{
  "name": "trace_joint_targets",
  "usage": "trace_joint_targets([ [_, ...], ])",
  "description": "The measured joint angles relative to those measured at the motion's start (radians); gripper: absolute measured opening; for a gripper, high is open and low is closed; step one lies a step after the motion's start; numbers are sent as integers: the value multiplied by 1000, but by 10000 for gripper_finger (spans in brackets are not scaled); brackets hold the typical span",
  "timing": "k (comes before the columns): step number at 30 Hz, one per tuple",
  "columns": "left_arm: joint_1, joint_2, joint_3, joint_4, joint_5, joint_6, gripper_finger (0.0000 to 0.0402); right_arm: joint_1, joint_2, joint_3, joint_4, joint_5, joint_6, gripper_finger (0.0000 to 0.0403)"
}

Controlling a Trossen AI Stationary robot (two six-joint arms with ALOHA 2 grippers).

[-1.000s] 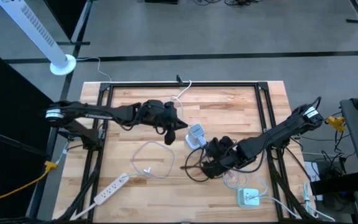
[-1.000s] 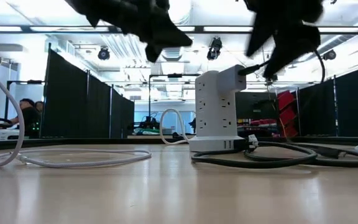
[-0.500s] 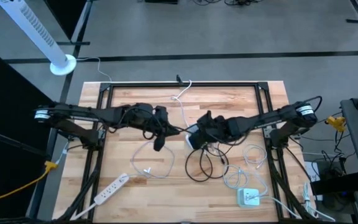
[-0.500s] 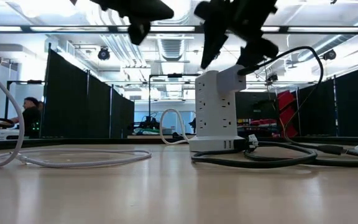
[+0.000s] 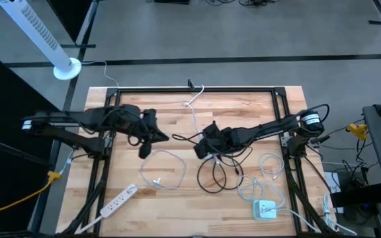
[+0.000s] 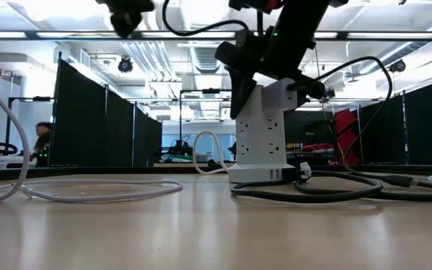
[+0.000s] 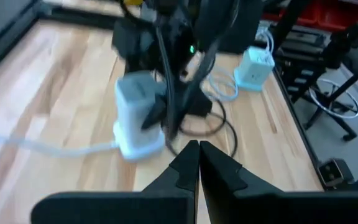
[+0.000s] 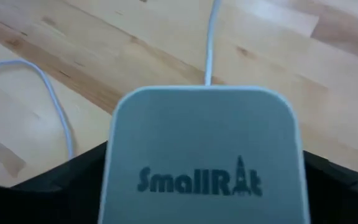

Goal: Plug in charger cables
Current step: Move the top white outlet extension to the top center of the table

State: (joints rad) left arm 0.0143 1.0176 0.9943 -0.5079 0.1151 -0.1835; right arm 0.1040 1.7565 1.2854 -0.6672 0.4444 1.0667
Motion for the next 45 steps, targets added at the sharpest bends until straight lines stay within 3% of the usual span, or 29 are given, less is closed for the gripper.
trace_joint_targets([
  [3, 0, -48, 0, -118, -1, -34, 0, -3, 0, 0, -12, -22, 9, 291],
  [8, 0, -112, 0, -266, -28, -73, 0, -27, -5, 7, -13, -61, -93, 297],
  [17, 0, -184, 0, -294, -145, -87, 0, -191, -2, 148, -2, -27, -405, 296],
  [23, 2, -180, 0, -251, -311, -38, 0, -359, -3, 186, 4, -68, -541, 296],
  [31, 61, -112, 0, -57, -316, 112, 0, -516, 46, 183, 8, -179, -624, 296],
  [37, 122, -114, 0, -28, -316, 177, 0, -541, 114, 185, 42, -202, -623, 296],
  [45, 133, -109, 0, -24, -318, 109, 0, -508, 114, 185, 41, -206, -638, 296],
])
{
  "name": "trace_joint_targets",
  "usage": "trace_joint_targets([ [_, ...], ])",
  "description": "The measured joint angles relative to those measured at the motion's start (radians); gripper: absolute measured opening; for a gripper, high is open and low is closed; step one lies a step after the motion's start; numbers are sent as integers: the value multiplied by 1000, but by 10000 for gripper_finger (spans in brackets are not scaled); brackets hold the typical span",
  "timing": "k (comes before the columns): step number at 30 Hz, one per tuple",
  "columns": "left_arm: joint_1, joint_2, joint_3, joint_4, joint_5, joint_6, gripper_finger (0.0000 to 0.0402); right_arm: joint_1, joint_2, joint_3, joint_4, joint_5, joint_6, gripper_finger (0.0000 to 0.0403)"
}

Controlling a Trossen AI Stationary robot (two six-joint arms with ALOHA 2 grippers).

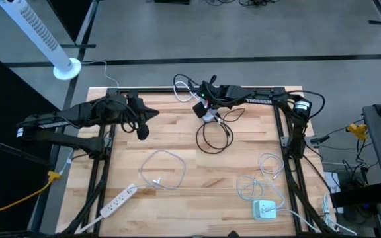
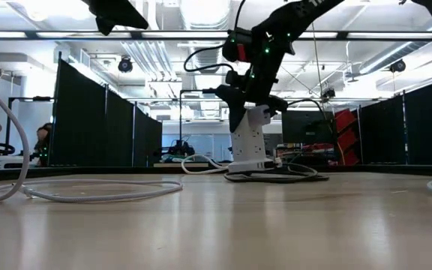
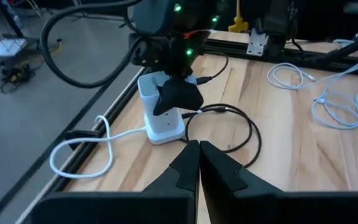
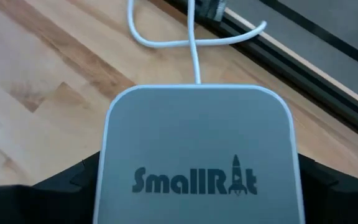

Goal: Plug in charger cables
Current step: Move the top white outlet extension to the top center of the table

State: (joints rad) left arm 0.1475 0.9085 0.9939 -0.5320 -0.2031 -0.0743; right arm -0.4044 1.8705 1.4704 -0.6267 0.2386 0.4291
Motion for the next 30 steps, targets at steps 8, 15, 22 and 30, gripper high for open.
trace_joint_targets([
  [8, 0, -11, 8, 18, 3, -48, 0, 12, -21, 25, -17, 14, 10, 296],
  [15, -31, -16, 8, 17, 65, -129, 0, 86, -47, 40, -29, 53, 62, 336],
  [22, -109, -12, 8, 36, 64, -196, 0, 141, -52, 43, 40, 50, 5, 322],
  [30, -136, -5, 8, 117, 57, -310, 0, 169, -54, 43, 4, 50, -48, 274],
])
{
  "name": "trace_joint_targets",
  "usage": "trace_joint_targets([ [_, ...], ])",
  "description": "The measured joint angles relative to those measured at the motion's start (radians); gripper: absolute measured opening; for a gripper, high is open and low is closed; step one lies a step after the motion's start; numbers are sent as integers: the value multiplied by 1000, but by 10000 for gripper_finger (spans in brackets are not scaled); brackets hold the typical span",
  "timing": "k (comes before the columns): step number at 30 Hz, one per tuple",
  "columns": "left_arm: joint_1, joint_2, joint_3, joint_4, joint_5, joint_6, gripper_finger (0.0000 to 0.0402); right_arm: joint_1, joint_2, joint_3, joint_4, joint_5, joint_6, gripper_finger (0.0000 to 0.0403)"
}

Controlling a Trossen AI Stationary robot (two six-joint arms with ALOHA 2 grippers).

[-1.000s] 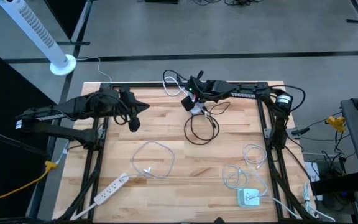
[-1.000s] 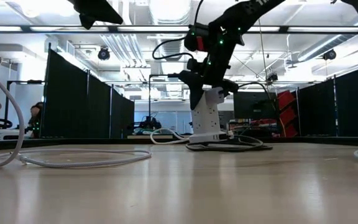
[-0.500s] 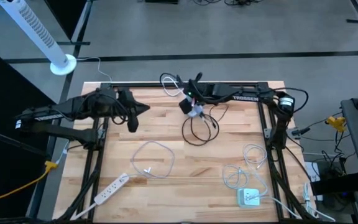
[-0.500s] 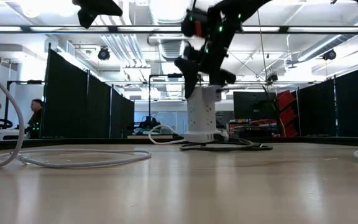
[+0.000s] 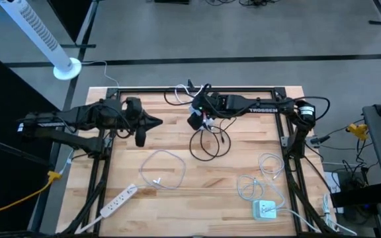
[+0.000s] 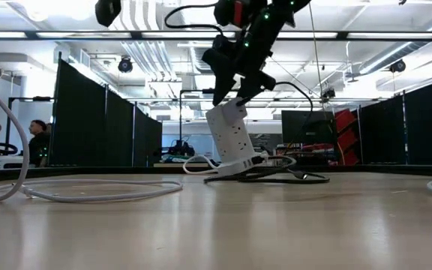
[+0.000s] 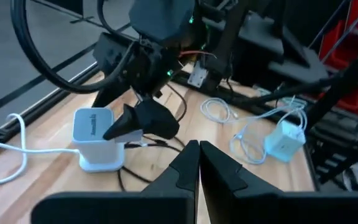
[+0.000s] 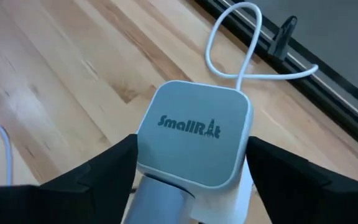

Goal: Plug in charger cables
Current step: Move the top white outlet extension to the top center of the table

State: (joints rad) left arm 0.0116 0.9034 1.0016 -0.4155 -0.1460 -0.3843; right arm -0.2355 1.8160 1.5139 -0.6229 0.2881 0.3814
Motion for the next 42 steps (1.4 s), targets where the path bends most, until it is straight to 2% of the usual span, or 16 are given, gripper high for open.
trace_joint_targets([
  [3, 0, 20, 0, 51, -49, -38, 0, -4, -1, 0, -17, 1, -26, 263],
  [6, 0, 58, -1, 172, -80, -38, 0, -4, -2, 0, -30, 15, -18, 259],
  [12, -7, 130, -1, 359, -72, -21, 0, -24, -1, -2, -29, 45, 121, 272],
  [17, -9, 154, -1, 349, -72, -45, 0, -72, 3, -2, -26, 44, 130, 275],
  [20, -9, 155, -1, 343, -72, -44, 0, -101, 3, -2, -34, -5, 177, 269],
  [26, -8, 148, -2, 341, -72, 18, 0, -114, 3, -2, -40, -15, 203, 262],
  [33, -4, 147, -2, 341, -72, 82, 0, -121, 5, -3, -40, -47, 247, 272],
  [38, -2, 136, -2, 340, -72, 88, 0, -118, 5, 4, -48, -17, 149, 286],
  [42, -2, 111, 0, 341, -72, 101, 0, -102, 6, 17, -61, 73, -5, 304],
])
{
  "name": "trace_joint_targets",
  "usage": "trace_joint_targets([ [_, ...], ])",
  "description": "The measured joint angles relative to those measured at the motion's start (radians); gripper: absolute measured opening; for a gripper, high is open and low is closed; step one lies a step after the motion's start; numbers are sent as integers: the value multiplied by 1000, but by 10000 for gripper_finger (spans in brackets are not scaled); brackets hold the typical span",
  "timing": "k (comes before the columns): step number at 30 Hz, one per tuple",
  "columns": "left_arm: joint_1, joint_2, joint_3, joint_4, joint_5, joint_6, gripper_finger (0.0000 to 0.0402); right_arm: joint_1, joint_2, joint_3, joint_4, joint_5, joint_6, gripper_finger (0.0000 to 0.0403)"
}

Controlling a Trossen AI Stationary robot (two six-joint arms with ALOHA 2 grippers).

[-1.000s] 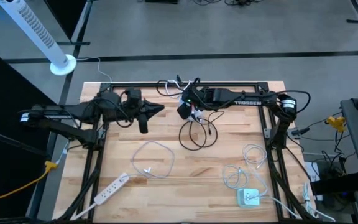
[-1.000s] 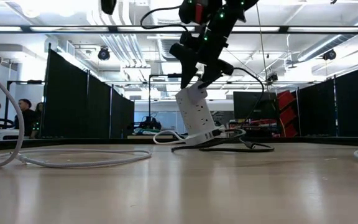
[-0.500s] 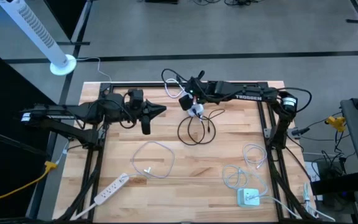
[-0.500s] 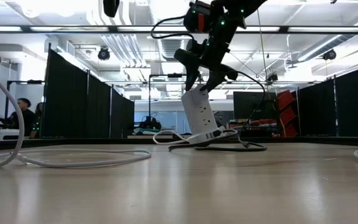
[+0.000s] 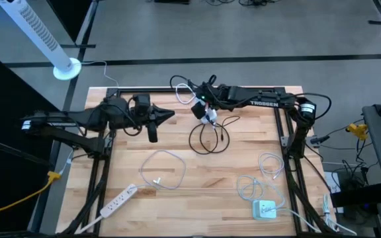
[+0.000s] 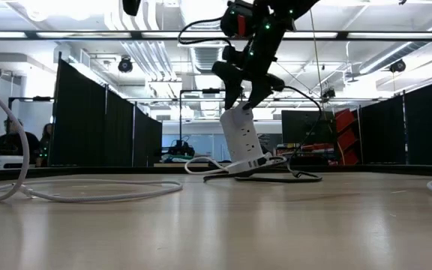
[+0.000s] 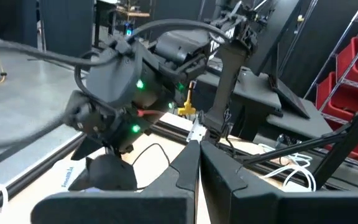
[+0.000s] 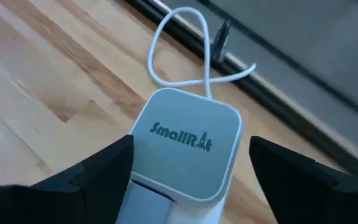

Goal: Plug in charger cables
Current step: Move the top white outlet extension to the top center of the table

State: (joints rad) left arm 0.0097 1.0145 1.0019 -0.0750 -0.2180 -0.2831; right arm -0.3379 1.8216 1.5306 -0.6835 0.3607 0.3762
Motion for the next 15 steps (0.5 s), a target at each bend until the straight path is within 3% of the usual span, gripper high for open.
trace_joint_targets([
  [7, 0, -37, 2, 1, 0, 37, 0, 4, 3, 0, 3, -14, 100, 346],
  [15, 0, -42, 2, -1, 0, 43, 0, 46, 4, 15, 1, 30, 110, 359],
])
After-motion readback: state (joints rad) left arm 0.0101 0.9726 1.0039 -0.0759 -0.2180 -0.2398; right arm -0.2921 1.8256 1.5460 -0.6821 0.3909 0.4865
